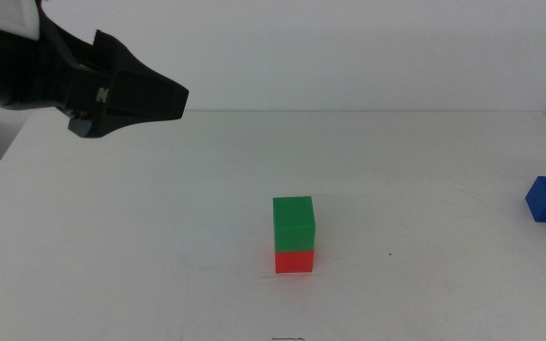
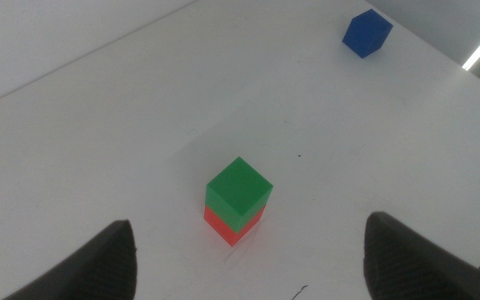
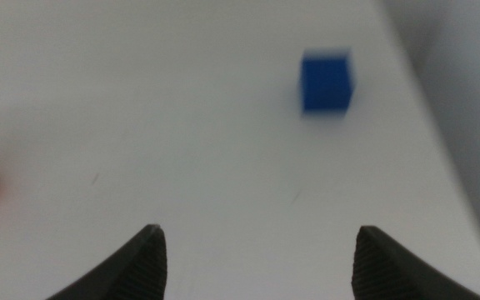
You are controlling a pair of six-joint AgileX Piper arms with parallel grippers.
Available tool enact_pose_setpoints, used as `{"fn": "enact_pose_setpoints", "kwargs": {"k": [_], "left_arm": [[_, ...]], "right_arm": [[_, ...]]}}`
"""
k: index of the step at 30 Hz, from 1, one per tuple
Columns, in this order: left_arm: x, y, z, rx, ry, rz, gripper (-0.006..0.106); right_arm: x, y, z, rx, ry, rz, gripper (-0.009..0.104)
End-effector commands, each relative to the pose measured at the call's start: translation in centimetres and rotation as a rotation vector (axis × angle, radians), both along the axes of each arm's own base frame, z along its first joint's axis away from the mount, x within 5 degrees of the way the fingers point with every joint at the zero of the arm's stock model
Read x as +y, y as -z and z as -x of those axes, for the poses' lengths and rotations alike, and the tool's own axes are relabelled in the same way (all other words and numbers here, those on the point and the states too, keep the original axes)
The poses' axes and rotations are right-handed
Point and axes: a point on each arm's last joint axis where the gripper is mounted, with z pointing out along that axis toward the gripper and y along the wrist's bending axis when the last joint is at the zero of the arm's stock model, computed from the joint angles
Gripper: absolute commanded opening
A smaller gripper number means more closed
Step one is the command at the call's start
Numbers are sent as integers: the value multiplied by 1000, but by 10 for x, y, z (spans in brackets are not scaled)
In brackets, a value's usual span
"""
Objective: Stack red cubes first, then green, then blue cubes in a specific spot.
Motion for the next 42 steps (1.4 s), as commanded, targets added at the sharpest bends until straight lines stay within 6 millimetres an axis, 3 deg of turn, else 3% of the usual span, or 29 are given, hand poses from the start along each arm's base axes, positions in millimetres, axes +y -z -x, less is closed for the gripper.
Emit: {"fn": "enact_pose_setpoints", "kwargs": {"k": [1, 9, 23, 31, 37, 40, 42], "left_arm": [[-1, -15, 3, -61, -16, 75, 94], [-1, -15, 3, -61, -16, 75, 94], [-1, -15, 3, -61, -16, 75, 94], [-1, -15, 3, -61, -16, 75, 94], [-1, -15, 3, -61, -16, 75, 94], [-1, -15, 3, -61, -16, 75, 94], [-1, -15, 3, -61, -16, 75, 94]], "right_arm": [[1, -18, -16, 34, -3, -44, 57], [-2, -23, -57, 137, -3, -52, 57], [-5, -12, -85, 179, 16, -52, 57], [-9, -13, -134, 239, 20, -48, 62], [-18, -11, -178, 348, 27, -2, 81], [-28, -7, -201, 403, 50, 24, 88], [-45, -1, -221, 458, 79, 48, 90]]}}
